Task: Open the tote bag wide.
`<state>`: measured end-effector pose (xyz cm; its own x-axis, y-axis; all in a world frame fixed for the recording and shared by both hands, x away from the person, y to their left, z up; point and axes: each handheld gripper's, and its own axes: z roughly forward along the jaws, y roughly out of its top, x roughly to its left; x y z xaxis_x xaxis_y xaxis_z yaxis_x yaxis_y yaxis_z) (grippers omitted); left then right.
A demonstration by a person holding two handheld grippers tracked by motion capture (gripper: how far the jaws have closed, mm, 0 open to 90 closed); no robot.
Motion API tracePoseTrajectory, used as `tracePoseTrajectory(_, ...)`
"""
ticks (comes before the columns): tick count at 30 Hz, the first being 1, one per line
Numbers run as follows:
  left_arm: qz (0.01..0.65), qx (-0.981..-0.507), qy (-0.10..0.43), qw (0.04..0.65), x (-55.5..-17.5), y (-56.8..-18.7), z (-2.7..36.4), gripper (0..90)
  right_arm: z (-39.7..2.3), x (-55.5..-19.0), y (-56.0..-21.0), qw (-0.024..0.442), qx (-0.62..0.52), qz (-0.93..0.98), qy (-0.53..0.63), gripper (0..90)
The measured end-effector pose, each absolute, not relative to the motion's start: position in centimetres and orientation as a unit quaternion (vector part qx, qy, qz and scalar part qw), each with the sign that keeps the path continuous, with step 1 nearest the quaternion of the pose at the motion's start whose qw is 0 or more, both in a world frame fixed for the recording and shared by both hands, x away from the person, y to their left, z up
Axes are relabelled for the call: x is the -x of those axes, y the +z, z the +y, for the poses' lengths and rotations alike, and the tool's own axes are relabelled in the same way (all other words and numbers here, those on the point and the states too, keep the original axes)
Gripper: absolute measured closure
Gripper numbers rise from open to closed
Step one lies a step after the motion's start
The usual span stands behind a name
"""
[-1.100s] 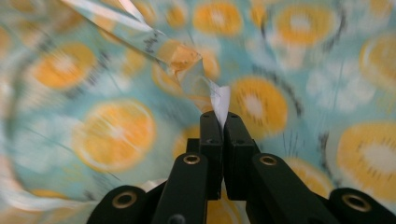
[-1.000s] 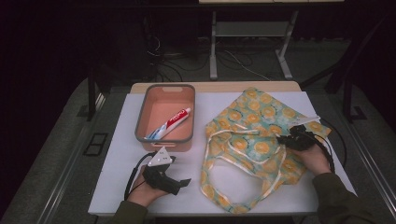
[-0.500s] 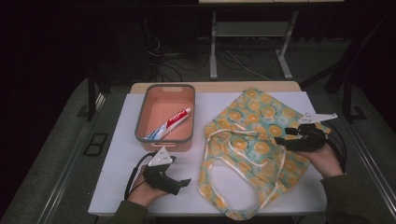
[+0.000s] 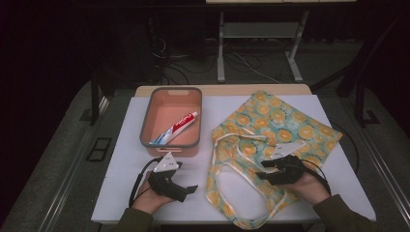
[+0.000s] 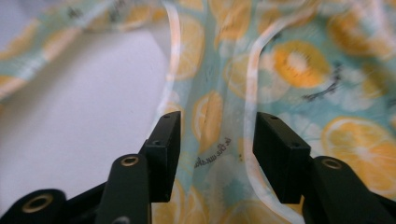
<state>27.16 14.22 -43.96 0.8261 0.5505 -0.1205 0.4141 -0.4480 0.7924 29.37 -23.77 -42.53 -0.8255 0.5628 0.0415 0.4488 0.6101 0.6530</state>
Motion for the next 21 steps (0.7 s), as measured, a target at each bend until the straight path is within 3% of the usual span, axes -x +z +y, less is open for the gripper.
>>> tracePoseTrajectory(3,0.284,-0.847,0.077,0.442,-27.1,-44.0,14.2,0.0,-23.2,-29.7,-43.7,0.09,-0.277,0.902,0.32,44.1)
tracePoseTrajectory(6,0.284,-0.848,0.076,0.441,-27.2,-44.0,14.2,0.0,-23.0,-29.7,-44.2,0.093,-0.278,0.905,0.309,47.1)
tracePoseTrajectory(9,0.284,-0.849,0.076,0.44,-27.1,-44.0,14.2,0.0,-23.2,-29.9,-44.3,0.093,-0.283,0.901,0.316,57.0)
tracePoseTrajectory(14,0.283,-0.849,0.076,0.44,-27.1,-44.0,14.2,0.0,-23.9,-30.4,-44.3,0.095,-0.298,0.894,0.321,83.2)
tracePoseTrajectory(21,0.283,-0.848,0.077,0.441,-27.1,-43.9,14.2,0.0,-25.4,-30.7,-43.0,0.112,-0.311,0.876,0.35,87.0)
